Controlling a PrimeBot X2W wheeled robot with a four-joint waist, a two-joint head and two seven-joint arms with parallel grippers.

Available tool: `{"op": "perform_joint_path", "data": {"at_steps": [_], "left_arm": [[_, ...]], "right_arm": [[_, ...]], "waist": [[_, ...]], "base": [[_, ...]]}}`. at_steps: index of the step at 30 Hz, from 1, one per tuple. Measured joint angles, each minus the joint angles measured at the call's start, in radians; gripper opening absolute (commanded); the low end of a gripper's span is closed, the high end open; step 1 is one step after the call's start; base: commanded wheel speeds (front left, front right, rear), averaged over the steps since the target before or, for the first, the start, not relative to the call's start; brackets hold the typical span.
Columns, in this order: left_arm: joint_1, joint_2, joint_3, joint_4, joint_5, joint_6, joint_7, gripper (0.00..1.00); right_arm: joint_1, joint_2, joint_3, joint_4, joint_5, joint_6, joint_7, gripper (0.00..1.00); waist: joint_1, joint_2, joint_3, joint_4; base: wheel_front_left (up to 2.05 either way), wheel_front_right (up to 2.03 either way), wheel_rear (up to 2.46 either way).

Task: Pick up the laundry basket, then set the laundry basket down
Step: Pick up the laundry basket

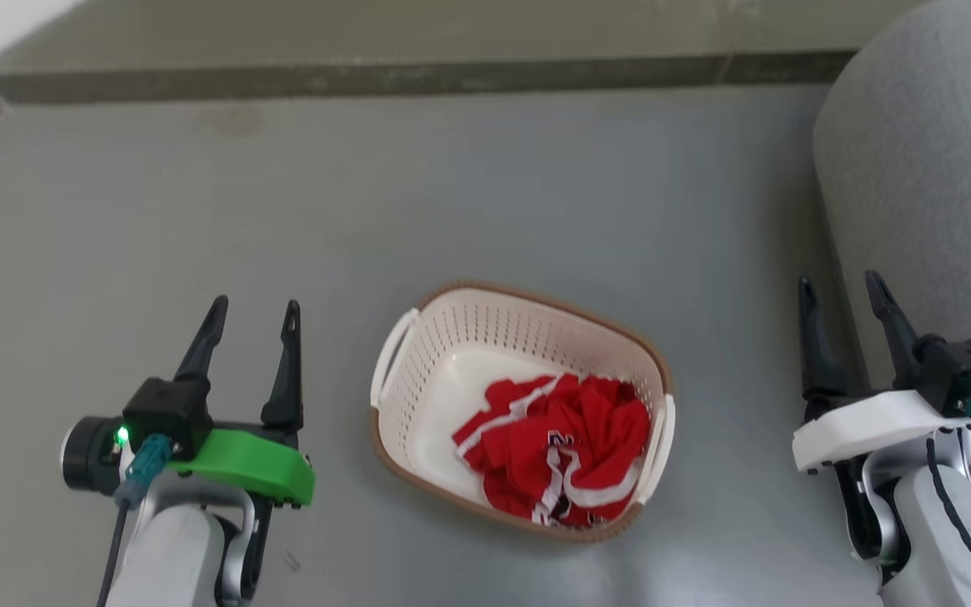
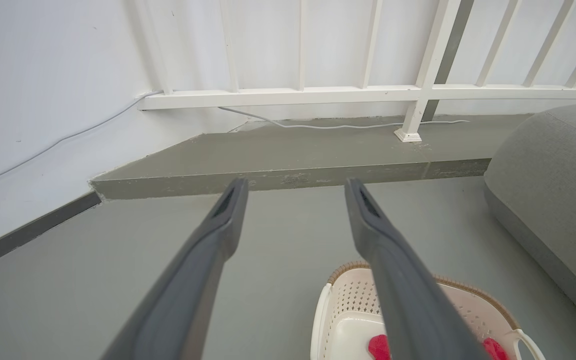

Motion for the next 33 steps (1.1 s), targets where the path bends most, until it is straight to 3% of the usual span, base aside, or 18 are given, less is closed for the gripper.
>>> {"op": "perform_joint_path", "data": {"at_steps": [19, 33], "left_arm": [[-0.162, 0.016, -0.031, 0.04, 0.008, -0.054, 0.067, 1.0], [-0.355, 0.049, -0.045, 0.124, 0.002, -0.122, 0.174, 1.0]], "right_arm": [[-0.095, 0.028, -0.001, -0.041, 0.0, 0.017, -0.003, 1.0], [-0.216, 0.072, 0.011, -0.07, -0.003, 0.044, -0.005, 1.0]], "waist": [[0.0001, 0.0, 0.267, -0.027], [0.0002, 0.0, 0.466, -0.069]], "base": [[0.0, 0.0, 0.0], [0.0, 0.0, 0.0]]}}
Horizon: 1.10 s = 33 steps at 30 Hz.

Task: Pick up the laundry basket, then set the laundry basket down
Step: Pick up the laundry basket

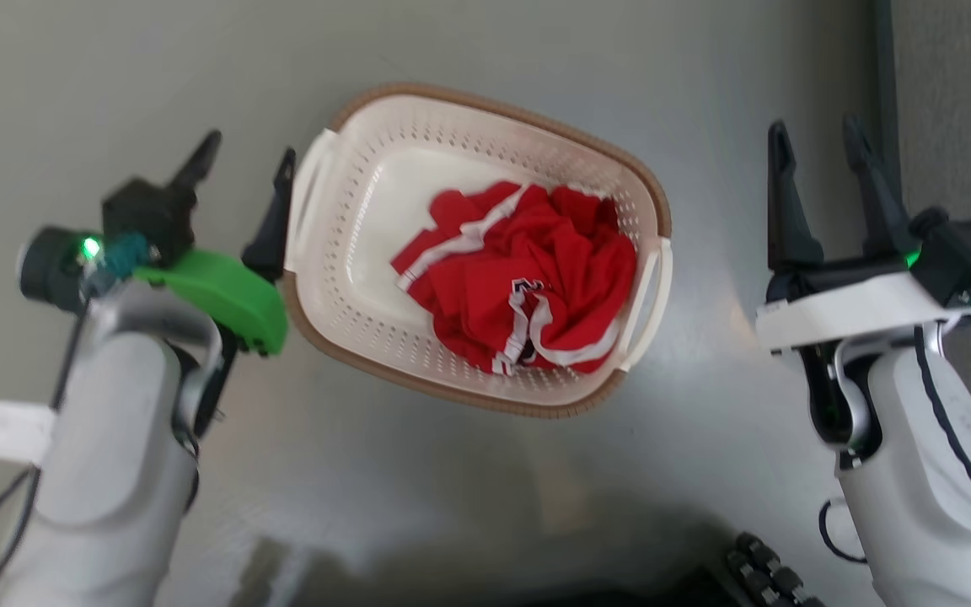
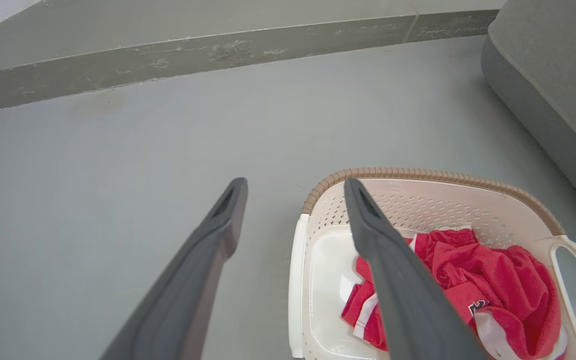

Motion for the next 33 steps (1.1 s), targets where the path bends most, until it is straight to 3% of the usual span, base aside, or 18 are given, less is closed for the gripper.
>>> {"op": "perform_joint_path", "data": {"at_steps": [15, 32, 33], "left_arm": [[-0.17, 0.034, -0.014, 0.173, -0.048, -0.028, 0.092, 1.0], [-0.238, 0.076, -0.031, 0.37, -0.07, -0.037, 0.174, 1.0], [-0.243, 0.076, -0.031, 0.379, -0.071, -0.037, 0.175, 0.5]], "right_arm": [[-0.097, 0.03, -0.004, -0.006, -0.006, 0.018, 0.0, 1.0], [-0.123, 0.045, -0.008, 0.018, -0.007, 0.035, 0.0, 1.0], [-0.123, 0.045, -0.009, 0.019, -0.007, 0.035, 0.0, 1.0]], "waist": [[-0.0001, 0.0, 0.174, -0.081], [-0.0001, 0.0, 0.238, -0.141], [-0.0001, 0.0, 0.239, -0.142]], "base": [[0.0, 0.0, 0.0], [0.0, 0.0, 0.0], [0.0, 0.0, 0.0]]}}
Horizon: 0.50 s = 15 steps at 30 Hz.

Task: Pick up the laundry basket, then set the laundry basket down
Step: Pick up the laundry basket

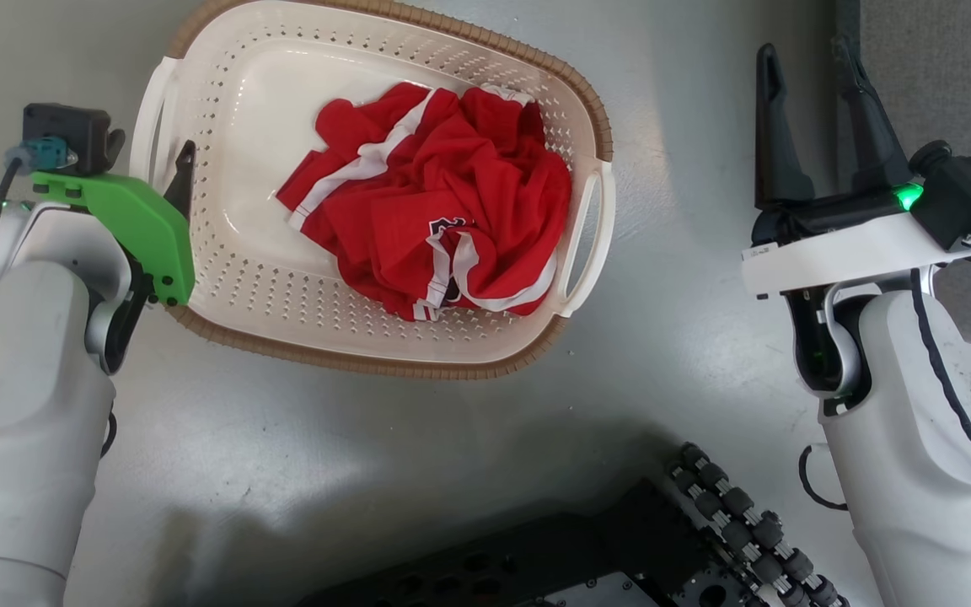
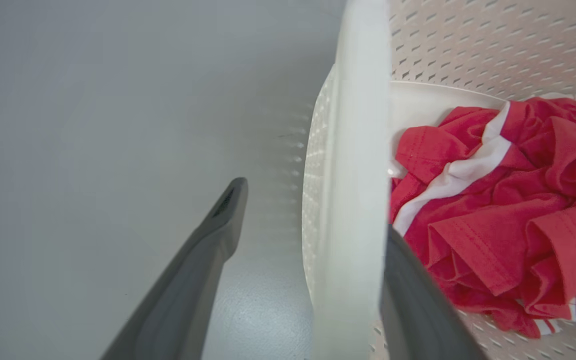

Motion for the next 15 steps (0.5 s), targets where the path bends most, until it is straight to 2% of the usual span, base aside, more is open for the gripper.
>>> {"op": "perform_joint_path", "data": {"at_steps": [2, 3, 15], "left_arm": [[-0.01, 0.0, -0.002, 0.016, -0.002, 0.0, 0.003, 0.04], [-0.014, -0.001, -0.003, 0.02, -0.002, 0.0, 0.003, 0.0], [-0.05, -0.021, -0.016, 0.079, -0.039, -0.01, -0.011, 0.0]], "right_arm": [[-0.002, 0.0, -0.002, 0.002, 0.0, 0.0, 0.0, 1.0], [-0.003, 0.001, -0.002, 0.004, 0.0, 0.0, 0.0, 1.0], [-0.009, 0.004, -0.013, 0.011, -0.009, 0.009, 0.0, 1.0]], "waist": [[0.0, 0.0, 0.001, -0.001], [0.0, 0.0, 0.002, -0.002], [0.0, 0.0, 0.004, 0.008]], "base": [[0.0, 0.0, 0.0], [0.0, 0.0, 0.0], [0.0, 0.0, 0.0]]}}
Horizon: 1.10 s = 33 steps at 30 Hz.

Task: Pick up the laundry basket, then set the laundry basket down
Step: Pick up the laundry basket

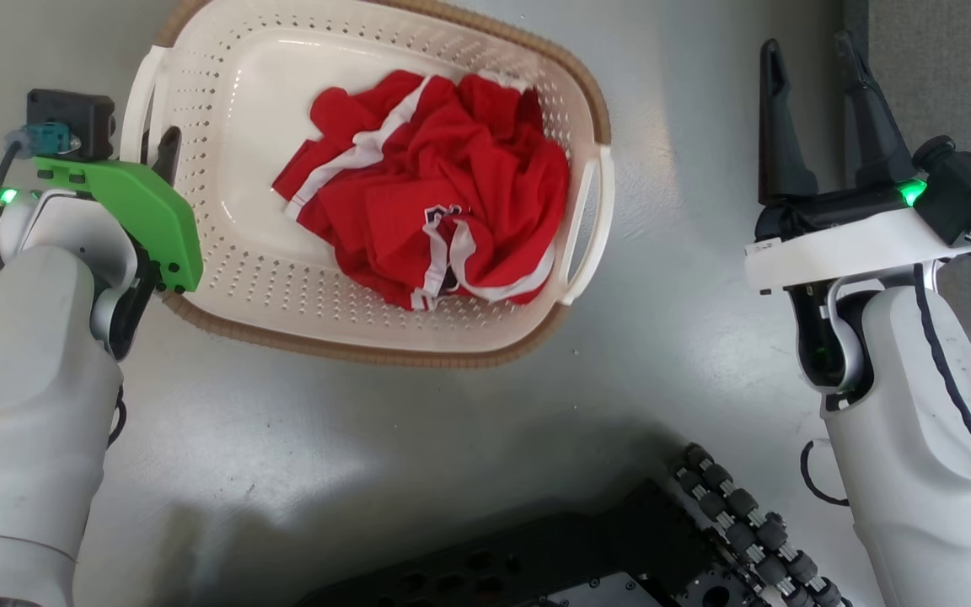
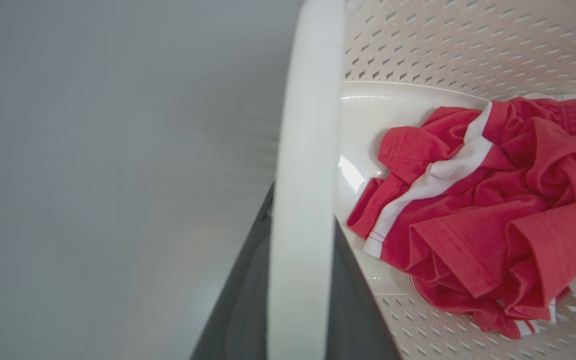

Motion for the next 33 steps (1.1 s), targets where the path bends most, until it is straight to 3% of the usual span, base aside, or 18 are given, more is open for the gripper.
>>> {"op": "perform_joint_path", "data": {"at_steps": [18, 30, 31, 32, 33], "left_arm": [[0.001, -0.054, 0.085, 0.112, -0.08, 0.012, -0.054, 0.0], [0.002, -0.072, 0.09, 0.167, -0.087, 0.019, -0.063, 0.0], [0.001, -0.073, 0.091, 0.169, -0.088, 0.019, -0.063, 0.2], [0.001, -0.077, 0.091, 0.171, -0.096, 0.019, -0.063, 0.15], [0.002, -0.079, 0.089, 0.177, -0.099, 0.019, -0.061, 0.0]], "right_arm": [[-0.008, 0.001, -0.025, 0.015, -0.014, 0.0, 0.0, 1.0], [-0.009, 0.001, -0.03, 0.023, -0.027, 0.002, 0.0, 1.0], [-0.009, 0.001, -0.03, 0.023, -0.028, 0.002, 0.0, 1.0], [-0.009, 0.001, -0.031, 0.024, -0.028, 0.002, 0.0, 1.0], [-0.009, 0.001, -0.031, 0.024, -0.028, 0.002, 0.0, 1.0]], "waist": [[0.0, 0.0, -0.017, 0.038], [0.0, 0.0, -0.031, 0.053], [0.0, 0.0, -0.032, 0.054], [0.0, 0.0, -0.033, 0.054], [0.0, 0.0, -0.033, 0.055]], "base": [[0.0, 0.0, 0.0], [0.0, 0.0, 0.0], [0.0, 0.0, 0.0], [0.0, 0.0, 0.0], [0.0, 0.0, 0.0]]}}
